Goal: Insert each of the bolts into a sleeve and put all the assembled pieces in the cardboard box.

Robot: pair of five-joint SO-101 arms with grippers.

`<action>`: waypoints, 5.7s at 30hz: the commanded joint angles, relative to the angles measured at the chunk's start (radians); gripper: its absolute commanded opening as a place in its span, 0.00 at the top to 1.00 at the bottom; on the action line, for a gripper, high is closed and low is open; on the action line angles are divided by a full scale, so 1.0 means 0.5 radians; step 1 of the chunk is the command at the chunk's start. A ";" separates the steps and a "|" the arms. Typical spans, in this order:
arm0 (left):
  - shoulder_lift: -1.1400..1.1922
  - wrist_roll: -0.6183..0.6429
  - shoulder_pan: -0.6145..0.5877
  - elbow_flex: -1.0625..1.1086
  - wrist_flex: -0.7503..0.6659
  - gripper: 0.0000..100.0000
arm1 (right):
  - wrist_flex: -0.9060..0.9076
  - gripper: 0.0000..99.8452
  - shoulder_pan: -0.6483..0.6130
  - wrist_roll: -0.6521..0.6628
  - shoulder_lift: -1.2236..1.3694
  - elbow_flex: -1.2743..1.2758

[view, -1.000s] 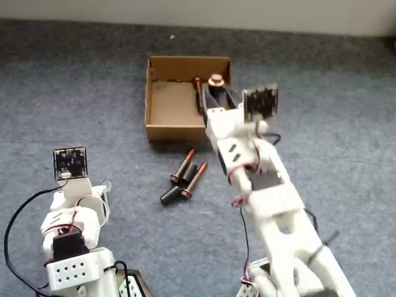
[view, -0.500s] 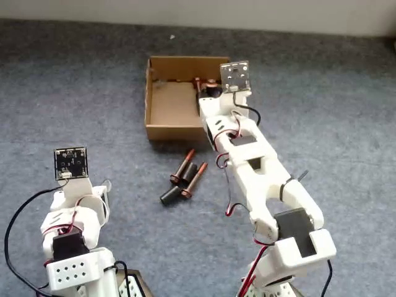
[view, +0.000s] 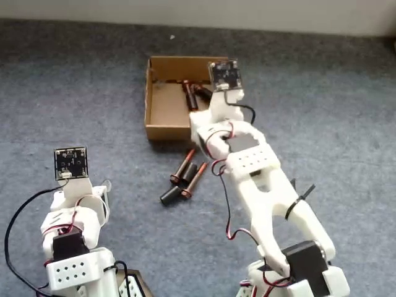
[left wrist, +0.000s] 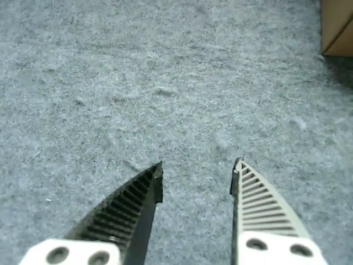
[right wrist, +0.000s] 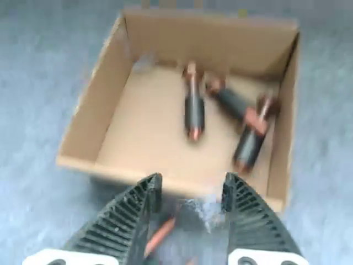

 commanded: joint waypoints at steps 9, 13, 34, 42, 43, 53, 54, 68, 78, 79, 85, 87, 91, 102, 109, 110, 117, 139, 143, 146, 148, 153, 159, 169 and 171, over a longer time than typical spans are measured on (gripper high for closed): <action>-0.014 -0.015 -0.026 -0.005 -0.031 0.80 | 0.560 0.83 -0.339 -0.549 0.226 -0.127; -0.014 -0.015 -0.026 -0.005 -0.031 0.80 | 0.563 0.83 -0.358 -0.629 0.394 -0.226; -0.014 -0.015 -0.026 -0.005 -0.031 0.80 | 0.612 0.93 -0.474 -0.629 0.775 -0.272; -0.014 -0.015 -0.026 -0.005 -0.031 0.80 | 0.763 0.93 -0.539 -0.632 0.784 -0.376; -0.014 -0.015 -0.026 -0.005 -0.031 0.80 | 0.763 0.93 -0.529 -0.629 0.784 -0.376; -0.014 -0.015 -0.026 -0.002 -0.031 0.80 | 0.990 0.93 -0.520 -0.430 0.787 -0.339; -0.014 -0.015 -0.026 -0.002 -0.031 0.80 | 1.023 0.93 -0.520 -0.430 0.787 -0.345; -0.014 -0.015 -0.026 -0.002 -0.031 0.80 | 1.257 0.93 -0.523 -0.322 0.790 -0.336; -0.014 -0.018 -0.026 0.005 -0.021 0.80 | 1.625 1.00 -0.532 -0.206 0.591 -0.434; -0.014 -0.025 -0.026 0.011 -0.021 0.80 | 1.656 1.00 -0.520 -0.206 0.508 -0.459; -0.014 -0.209 -0.023 -0.005 -0.018 0.80 | 1.738 1.00 -0.358 -0.215 -0.051 -0.468; -0.014 -0.209 -0.023 -0.014 -0.018 0.80 | 1.726 1.00 -0.265 -0.215 -0.232 -0.388; 0.002 -0.215 0.054 -0.103 0.061 0.80 | 1.625 1.00 0.020 -0.215 -0.508 -0.152; 0.087 -0.571 0.606 -0.671 0.473 0.80 | 0.760 1.00 0.784 -0.580 -0.944 0.735; 0.931 -0.979 0.953 -1.168 0.500 0.80 | 0.367 1.00 1.244 -0.614 -0.974 0.870; 1.073 -1.071 1.011 -1.241 0.500 0.80 | 0.336 1.00 1.303 -0.617 -0.974 0.873; 1.784 -1.722 1.441 -1.600 0.497 0.79 | 0.308 1.00 1.659 -0.617 -0.984 0.870; 3.359 -2.096 2.036 -2.533 0.304 0.73 | 0.318 1.00 1.953 -0.740 -0.993 0.815; 3.494 -2.096 2.088 -2.616 0.301 0.73 | 0.318 1.00 1.953 -0.736 -0.993 0.812; 3.601 -2.096 2.119 -2.662 0.298 0.73 | 0.318 1.00 1.953 -0.736 -0.993 0.812; 3.678 -2.096 2.125 -2.684 0.298 0.75 | 0.318 1.00 1.953 -0.736 -0.993 0.812; 3.813 -2.087 2.125 -2.770 0.295 0.82 | 0.321 1.00 1.953 -0.736 -0.993 0.812; 3.798 -2.081 2.131 -2.766 0.310 0.86 | 0.321 1.00 1.953 -0.733 -0.993 0.812; 3.785 -1.712 2.180 -2.763 0.313 1.00 | 0.324 1.00 1.944 -0.733 -0.996 0.815; 3.782 -1.614 2.186 -2.763 0.313 0.99 | 0.351 1.00 1.941 -0.730 -0.996 0.812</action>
